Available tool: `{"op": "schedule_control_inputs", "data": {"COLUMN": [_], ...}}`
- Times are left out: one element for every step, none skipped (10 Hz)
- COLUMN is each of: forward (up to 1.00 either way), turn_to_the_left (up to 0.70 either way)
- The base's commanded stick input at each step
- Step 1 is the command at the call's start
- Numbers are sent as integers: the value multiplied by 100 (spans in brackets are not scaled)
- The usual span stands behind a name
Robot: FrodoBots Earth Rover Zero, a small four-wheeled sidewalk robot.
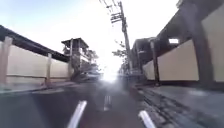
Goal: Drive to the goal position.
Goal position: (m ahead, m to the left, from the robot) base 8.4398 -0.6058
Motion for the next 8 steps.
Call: {"op": "schedule_control_inputs", "data": {"forward": [100,100,100,62,21,100,100,100], "turn_to_the_left": [0,0,0,0,0,0,0,0]}}
